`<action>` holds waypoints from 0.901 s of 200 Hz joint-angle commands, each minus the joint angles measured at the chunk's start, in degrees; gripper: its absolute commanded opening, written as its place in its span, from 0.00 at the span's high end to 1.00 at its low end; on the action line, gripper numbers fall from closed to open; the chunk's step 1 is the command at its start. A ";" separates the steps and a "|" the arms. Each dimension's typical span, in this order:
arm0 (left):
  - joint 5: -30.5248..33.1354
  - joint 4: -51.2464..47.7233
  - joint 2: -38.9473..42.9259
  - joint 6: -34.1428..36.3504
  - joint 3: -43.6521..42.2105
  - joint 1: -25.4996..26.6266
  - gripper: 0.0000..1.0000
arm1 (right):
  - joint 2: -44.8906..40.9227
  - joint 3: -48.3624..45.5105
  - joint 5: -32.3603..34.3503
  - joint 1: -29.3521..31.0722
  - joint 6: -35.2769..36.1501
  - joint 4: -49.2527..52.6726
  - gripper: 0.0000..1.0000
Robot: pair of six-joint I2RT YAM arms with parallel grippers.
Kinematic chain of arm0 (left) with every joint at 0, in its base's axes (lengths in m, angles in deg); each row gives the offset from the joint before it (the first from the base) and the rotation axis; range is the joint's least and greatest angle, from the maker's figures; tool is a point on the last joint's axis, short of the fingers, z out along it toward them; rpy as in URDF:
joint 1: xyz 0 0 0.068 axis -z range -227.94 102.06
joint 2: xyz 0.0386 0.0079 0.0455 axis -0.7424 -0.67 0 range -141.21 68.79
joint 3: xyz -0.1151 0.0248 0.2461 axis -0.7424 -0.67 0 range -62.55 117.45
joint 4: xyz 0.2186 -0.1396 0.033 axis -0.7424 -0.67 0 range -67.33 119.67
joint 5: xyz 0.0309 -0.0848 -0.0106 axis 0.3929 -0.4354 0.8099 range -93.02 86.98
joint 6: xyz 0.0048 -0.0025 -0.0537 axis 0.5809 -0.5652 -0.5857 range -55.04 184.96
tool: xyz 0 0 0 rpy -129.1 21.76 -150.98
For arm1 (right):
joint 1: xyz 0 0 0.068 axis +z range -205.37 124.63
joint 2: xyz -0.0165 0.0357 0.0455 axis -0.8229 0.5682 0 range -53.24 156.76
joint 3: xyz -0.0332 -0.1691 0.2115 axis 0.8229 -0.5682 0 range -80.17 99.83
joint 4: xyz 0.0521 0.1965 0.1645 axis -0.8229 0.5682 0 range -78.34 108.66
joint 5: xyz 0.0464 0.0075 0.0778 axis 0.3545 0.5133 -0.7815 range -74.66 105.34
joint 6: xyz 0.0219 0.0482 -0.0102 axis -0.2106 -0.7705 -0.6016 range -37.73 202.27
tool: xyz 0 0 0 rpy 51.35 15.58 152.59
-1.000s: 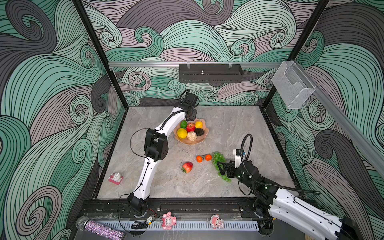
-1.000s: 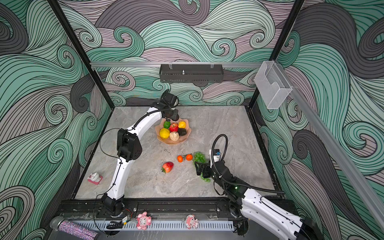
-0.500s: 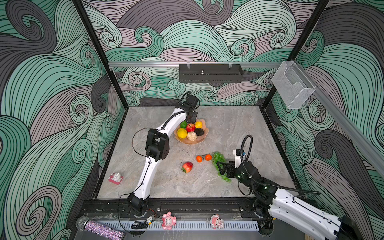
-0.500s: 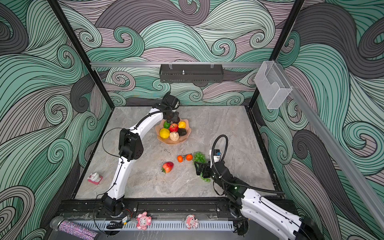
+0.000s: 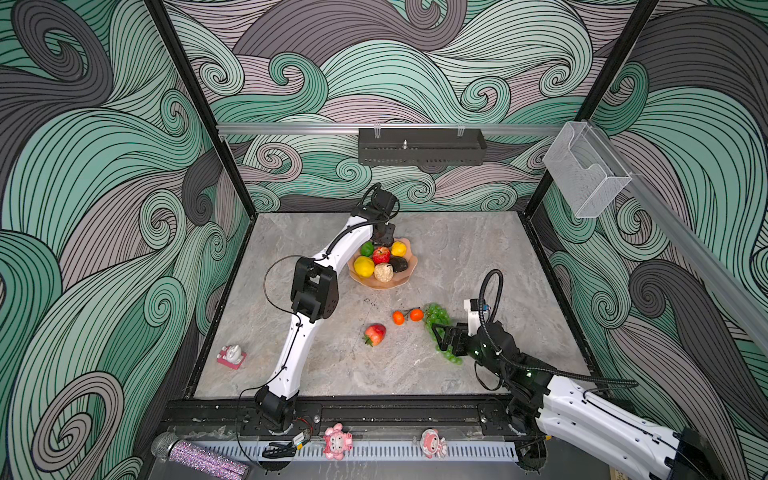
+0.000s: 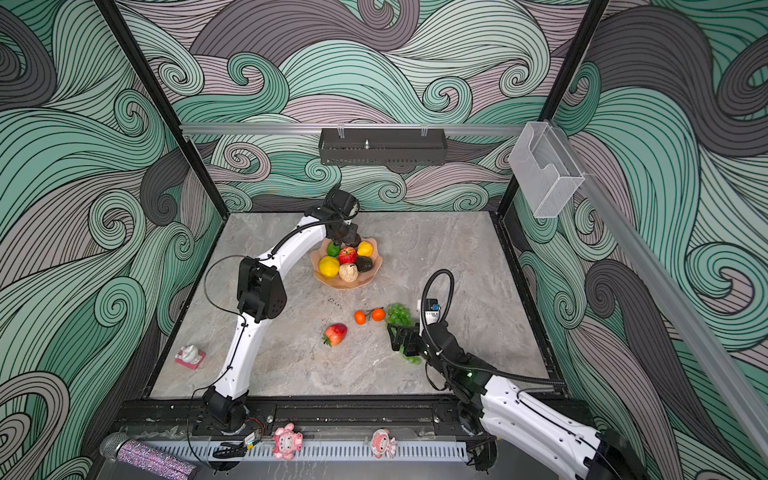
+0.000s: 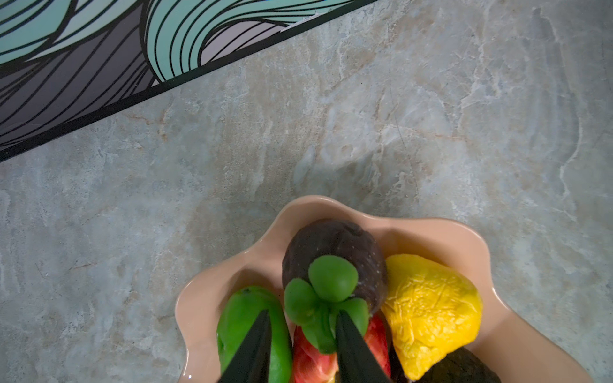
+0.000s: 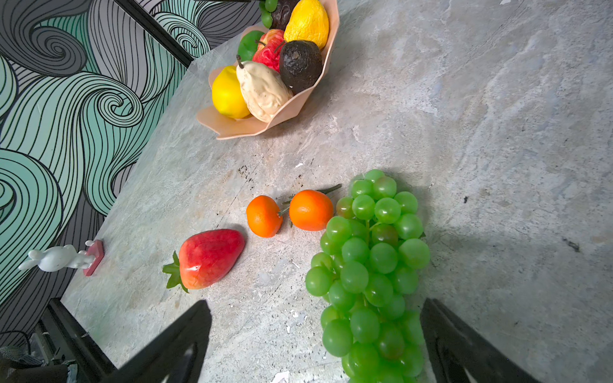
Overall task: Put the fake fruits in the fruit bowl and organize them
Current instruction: 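Lower the dark plum into the pink bowl and open the left gripper, then move the right gripper over the red apple and close on it while left withdraws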
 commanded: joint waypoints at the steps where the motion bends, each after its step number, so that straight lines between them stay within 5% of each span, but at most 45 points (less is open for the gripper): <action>1: -1.69 -1.75 4.68 -1.13 0.66 -0.41 0.61 | 0.49 -0.21 -0.23 -0.10 0.01 -1.13 0.01; 92: -5.58 -1.90 18.41 -8.25 -11.57 -0.40 0.48 | 2.79 2.05 -0.29 -0.14 0.72 1.21 0.01; 138: -7.93 17.40 43.17 -13.71 -46.21 -0.52 0.40 | 9.10 7.16 -4.94 0.84 -1.92 2.06 0.02; 180: -1.86 28.59 69.29 -18.93 -74.33 -1.42 0.30 | 20.90 14.63 -5.11 7.99 3.49 2.02 0.05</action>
